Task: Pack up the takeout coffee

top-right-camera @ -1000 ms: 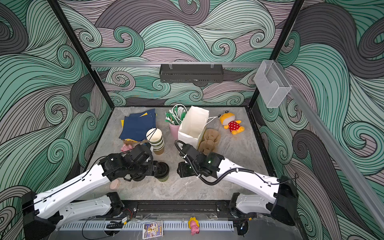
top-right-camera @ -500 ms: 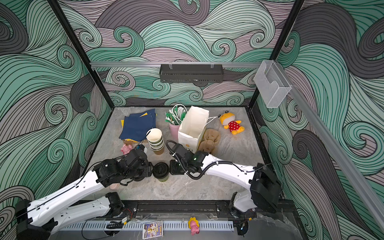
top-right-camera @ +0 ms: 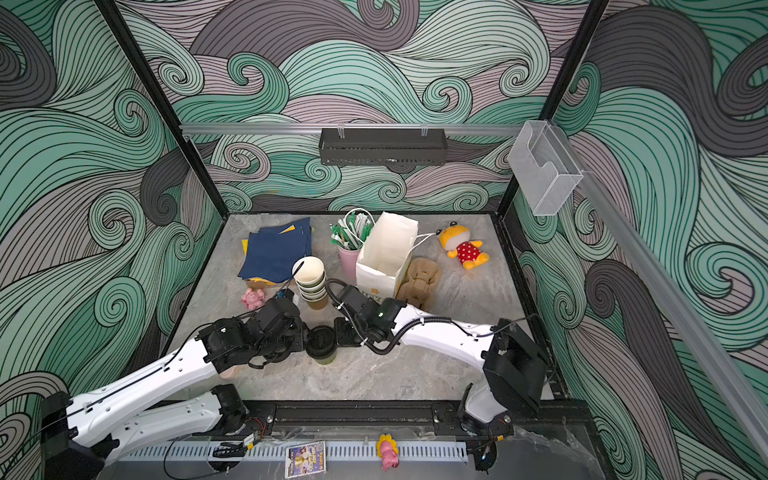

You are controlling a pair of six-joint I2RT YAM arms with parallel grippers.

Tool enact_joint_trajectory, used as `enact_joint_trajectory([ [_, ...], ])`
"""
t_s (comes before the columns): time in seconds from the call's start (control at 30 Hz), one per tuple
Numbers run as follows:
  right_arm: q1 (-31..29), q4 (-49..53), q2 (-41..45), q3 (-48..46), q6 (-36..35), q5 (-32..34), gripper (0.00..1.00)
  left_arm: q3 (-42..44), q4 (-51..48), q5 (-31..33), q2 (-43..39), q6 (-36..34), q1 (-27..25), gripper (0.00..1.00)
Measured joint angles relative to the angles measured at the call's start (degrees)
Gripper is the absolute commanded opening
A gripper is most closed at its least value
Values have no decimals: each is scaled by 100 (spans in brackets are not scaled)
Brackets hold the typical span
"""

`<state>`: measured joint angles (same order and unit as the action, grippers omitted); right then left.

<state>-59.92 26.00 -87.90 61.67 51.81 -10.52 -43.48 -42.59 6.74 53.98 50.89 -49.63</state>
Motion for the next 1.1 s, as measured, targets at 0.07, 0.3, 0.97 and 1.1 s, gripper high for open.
enact_joint_trajectory([
  [0.07,0,28,-11,26,9,2,8,24,20,-11,50,2,0,30],
  [0.3,0,101,-22,68,15,2,7,90,157,-15,94,4,0,26],
  [0.97,-24,570,-299,496,-79,4,10,114,345,-122,216,149,11,21],
  [1.1,-31,743,-337,616,-170,26,14,114,356,-116,205,146,11,21],
])
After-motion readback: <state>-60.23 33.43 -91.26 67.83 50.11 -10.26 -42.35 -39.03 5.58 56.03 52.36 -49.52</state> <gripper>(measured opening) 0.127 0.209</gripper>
